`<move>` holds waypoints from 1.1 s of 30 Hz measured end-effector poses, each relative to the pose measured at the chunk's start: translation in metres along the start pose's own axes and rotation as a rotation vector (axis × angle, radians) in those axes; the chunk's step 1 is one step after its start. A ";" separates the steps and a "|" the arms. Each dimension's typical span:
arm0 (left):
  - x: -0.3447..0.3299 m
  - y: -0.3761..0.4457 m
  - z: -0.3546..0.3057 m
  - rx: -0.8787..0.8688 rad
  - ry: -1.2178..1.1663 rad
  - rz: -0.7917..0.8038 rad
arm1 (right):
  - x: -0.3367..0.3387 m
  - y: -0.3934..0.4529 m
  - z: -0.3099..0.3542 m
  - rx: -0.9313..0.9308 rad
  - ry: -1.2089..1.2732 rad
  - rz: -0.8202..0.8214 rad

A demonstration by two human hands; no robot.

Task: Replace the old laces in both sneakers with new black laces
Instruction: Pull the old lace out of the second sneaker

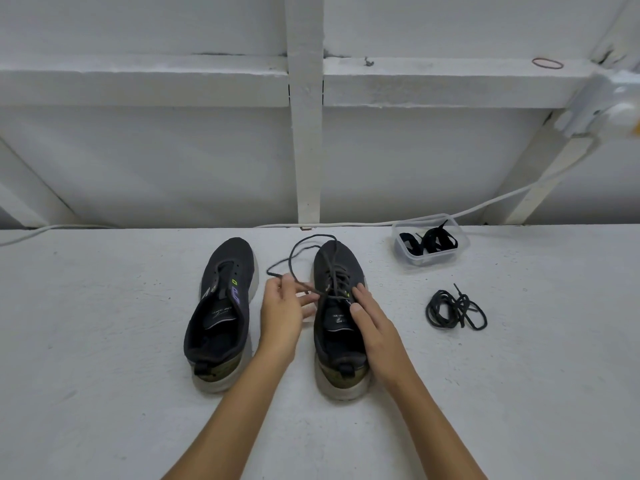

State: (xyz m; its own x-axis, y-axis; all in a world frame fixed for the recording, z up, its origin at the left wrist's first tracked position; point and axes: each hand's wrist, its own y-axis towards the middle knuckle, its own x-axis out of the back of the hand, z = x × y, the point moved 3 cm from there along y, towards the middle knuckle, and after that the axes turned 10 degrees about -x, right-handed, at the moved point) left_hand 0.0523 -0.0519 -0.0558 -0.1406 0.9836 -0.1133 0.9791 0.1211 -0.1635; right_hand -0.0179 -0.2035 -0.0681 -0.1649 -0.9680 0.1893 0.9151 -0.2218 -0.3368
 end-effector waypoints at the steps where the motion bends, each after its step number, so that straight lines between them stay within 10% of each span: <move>1: -0.002 -0.002 0.001 0.014 0.069 0.119 | 0.000 0.000 0.000 -0.001 0.000 -0.001; 3: -0.004 -0.004 0.002 -0.038 0.214 0.333 | 0.000 0.000 0.001 -0.004 0.001 0.000; 8: 0.005 0.005 -0.003 0.018 -0.059 0.067 | 0.000 -0.001 0.000 -0.021 0.015 0.007; 17: 0.005 -0.017 0.001 -0.182 0.336 0.377 | 0.018 0.008 0.016 0.033 -0.097 -0.049; 33: 0.002 -0.036 -0.001 -0.418 0.465 0.249 | 0.034 0.029 0.034 -0.005 -0.364 0.080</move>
State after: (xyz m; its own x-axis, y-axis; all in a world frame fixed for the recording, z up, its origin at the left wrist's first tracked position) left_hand 0.0165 -0.0540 -0.0494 0.0828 0.9327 0.3510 0.9619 -0.1670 0.2167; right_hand 0.0152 -0.2385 -0.0401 0.0497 -0.8775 0.4770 0.9180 -0.1480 -0.3680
